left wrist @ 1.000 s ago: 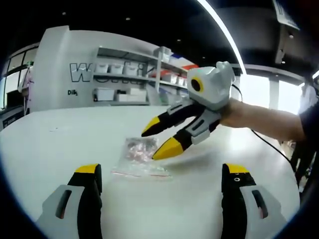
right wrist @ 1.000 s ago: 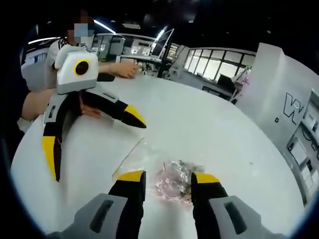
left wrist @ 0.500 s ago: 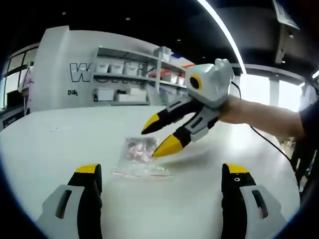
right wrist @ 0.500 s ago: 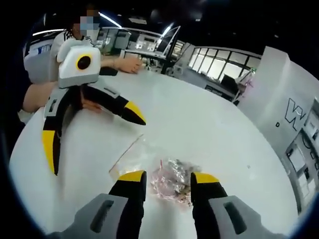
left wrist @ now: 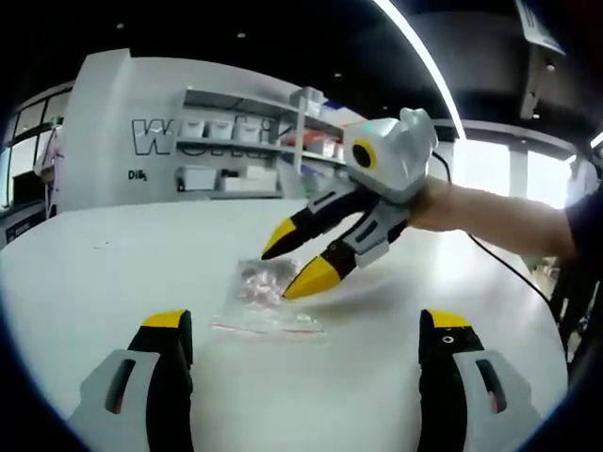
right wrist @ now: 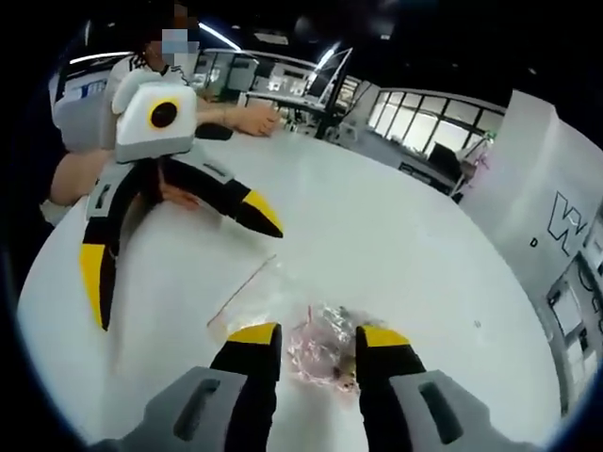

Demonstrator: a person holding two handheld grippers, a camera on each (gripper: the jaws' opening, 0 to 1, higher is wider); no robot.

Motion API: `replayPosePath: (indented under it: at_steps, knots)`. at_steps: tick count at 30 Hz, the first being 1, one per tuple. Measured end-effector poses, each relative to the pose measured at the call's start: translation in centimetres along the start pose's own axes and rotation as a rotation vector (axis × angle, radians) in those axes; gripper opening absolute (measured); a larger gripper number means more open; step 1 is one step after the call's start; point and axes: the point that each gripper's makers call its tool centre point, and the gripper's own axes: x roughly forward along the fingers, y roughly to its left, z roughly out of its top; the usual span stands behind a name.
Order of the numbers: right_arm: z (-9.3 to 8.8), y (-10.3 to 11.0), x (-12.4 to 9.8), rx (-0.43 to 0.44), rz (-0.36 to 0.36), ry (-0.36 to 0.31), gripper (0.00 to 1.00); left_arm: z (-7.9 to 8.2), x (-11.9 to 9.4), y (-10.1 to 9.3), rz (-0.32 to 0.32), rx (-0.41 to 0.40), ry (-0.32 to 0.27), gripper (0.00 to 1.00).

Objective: Open the resealable bag by pulling the two sides of the seal apart until the entire bag opening is separated and visibly accessible.

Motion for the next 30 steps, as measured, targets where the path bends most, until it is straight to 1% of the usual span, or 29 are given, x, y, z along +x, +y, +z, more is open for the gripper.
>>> replayPosePath:
  at_steps: [5, 9, 16, 25, 30]
  knots:
    - [-0.2, 0.1, 0.2, -0.015, 0.020, 0.013, 0.27, 0.0, 0.0, 0.0, 0.000, 0.001, 0.000, 0.99]
    - [-0.5, 0.0, 0.4, -0.009, 0.032, 0.015, 0.27, 0.0, 0.0, 0.0, 0.001, 0.001, 0.000, 0.99]
    - [-0.8, -0.3, 0.5, -0.007, 0.049, 0.036, 0.26, 0.0, 0.0, 0.0, 0.001, 0.000, 0.000, 0.99]
    - [-1.1, -0.9, 0.7, -0.027, 0.050, 0.056, 0.16, 0.0, 0.1, 0.0, -0.001, 0.001, -0.001, 0.99]
    - [-1.1, -1.0, 0.7, -0.070, 0.041, 0.076, 0.17, 0.0, 0.1, 0.0, -0.001, 0.001, 0.000, 0.99]
